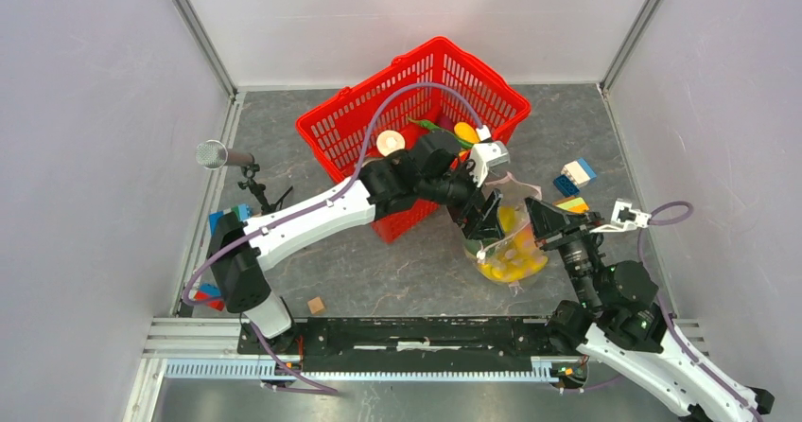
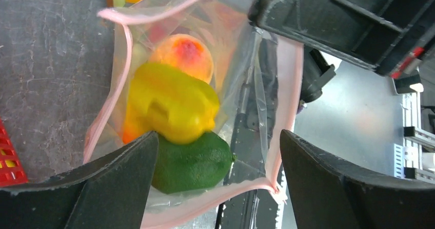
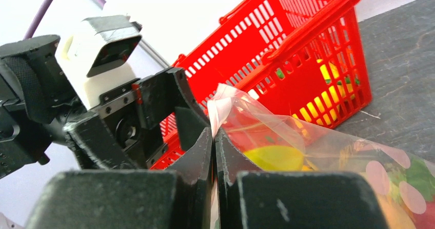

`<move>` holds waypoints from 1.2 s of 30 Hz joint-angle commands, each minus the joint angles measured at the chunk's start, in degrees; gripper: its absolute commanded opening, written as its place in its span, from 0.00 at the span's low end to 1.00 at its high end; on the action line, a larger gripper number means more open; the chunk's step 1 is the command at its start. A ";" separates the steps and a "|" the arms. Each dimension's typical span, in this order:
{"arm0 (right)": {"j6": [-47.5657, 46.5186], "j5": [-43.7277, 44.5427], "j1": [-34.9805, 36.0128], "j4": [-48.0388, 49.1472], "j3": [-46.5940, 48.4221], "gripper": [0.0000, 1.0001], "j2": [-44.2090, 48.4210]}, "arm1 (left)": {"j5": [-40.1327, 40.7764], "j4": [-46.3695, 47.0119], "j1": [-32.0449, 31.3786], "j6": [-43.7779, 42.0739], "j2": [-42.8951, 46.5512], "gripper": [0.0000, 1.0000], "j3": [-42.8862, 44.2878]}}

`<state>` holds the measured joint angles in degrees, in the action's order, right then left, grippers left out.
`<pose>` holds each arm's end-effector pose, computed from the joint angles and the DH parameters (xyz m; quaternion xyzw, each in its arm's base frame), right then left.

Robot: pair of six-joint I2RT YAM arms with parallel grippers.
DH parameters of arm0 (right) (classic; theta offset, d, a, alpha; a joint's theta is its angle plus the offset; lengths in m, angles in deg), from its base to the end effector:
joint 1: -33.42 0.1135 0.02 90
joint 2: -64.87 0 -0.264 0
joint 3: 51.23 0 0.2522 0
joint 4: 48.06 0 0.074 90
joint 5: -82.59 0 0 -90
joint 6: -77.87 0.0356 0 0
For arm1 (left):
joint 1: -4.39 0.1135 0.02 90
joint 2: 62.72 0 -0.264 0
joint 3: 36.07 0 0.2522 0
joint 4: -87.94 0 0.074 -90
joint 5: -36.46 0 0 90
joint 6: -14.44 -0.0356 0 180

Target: Place the food in the zip-top bag and seal the zipper

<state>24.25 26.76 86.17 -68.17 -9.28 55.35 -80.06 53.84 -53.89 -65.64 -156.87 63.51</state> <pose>0.0605 0.0465 0.3145 0.1412 0.6259 0.3912 0.6597 0.1879 -0.3342 0.3499 0.4497 0.7159 -0.4417 0.3005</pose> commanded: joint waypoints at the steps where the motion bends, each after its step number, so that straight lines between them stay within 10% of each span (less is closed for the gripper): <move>1: 2.08 3.93 0.23 4.63 -1.28 0.07 3.40 | -5.11 -4.41 -0.23 -3.63 -1.49 0.91 5.73; 9: 1.92 2.68 0.25 1.73 0.74 0.07 1.22 | -3.78 -4.17 -0.69 -3.05 0.24 0.92 7.10; 24: 2.65 5.35 0.25 -2.18 1.46 0.07 0.44 | 39.13 2.47 8.70 6.03 19.33 1.00 -6.78; 36: 3.14 4.69 0.26 -1.91 1.52 0.07 -0.47 | 29.96 -3.50 22.85 10.58 -0.90 1.00 0.97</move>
<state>27.02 31.17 86.19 -70.70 -9.63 55.70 -47.10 53.45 -31.77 -56.95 -150.99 58.20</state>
